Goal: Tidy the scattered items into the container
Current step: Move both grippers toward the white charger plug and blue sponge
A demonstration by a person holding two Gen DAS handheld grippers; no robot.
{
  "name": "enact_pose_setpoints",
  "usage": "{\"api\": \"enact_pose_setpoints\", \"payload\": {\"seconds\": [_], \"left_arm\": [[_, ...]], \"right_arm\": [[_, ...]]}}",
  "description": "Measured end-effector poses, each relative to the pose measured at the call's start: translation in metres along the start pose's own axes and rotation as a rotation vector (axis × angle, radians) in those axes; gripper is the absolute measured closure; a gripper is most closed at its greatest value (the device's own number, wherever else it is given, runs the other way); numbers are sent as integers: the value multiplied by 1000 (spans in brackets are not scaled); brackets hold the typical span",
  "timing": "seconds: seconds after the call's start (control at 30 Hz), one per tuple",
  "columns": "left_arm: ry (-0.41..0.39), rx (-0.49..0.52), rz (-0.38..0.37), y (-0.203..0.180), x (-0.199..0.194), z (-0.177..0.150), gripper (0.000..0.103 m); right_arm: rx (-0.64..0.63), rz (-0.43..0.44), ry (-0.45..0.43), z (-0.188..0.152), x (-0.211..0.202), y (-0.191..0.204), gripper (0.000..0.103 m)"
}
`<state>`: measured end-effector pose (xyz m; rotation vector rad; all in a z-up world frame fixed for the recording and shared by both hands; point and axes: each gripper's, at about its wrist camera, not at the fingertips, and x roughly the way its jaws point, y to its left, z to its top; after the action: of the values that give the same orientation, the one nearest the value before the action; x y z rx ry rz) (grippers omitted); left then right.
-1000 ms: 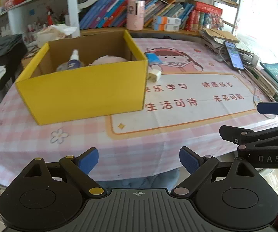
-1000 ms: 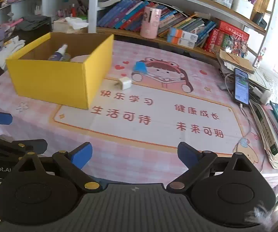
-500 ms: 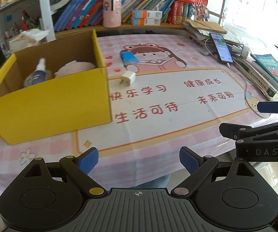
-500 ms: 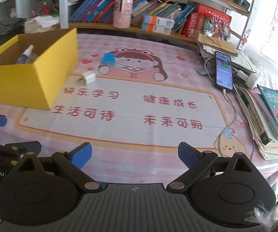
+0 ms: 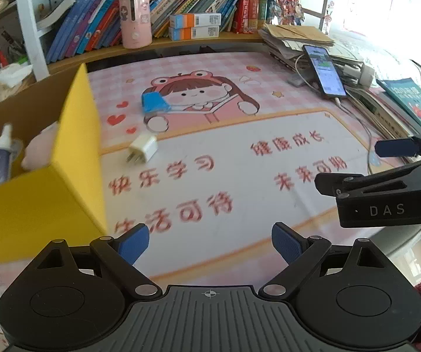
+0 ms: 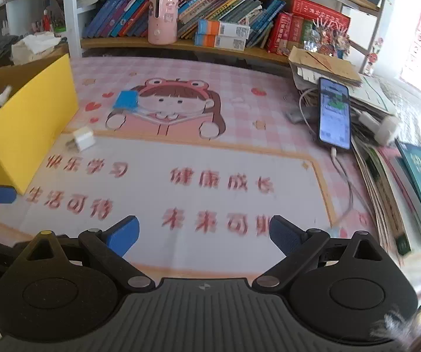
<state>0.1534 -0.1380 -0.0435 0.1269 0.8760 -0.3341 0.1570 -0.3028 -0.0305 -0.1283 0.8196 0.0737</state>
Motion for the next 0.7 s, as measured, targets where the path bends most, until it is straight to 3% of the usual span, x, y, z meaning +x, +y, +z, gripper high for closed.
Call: {"api": "enact_pose_setpoints", "payload": {"seconds": [0.23,0.47,0.7], "left_arm": [[-20,-20,79,-12,24,31,10],[-63,-73,202,-8,46,60,12],[-47,-168,285,16,73,78,30]], "right_arm": [[-3,78,-16,32,33,-34,10],[-29,195,-25,66,71,-47,21],[-85,305,-37,99,107,-34,30]]}}
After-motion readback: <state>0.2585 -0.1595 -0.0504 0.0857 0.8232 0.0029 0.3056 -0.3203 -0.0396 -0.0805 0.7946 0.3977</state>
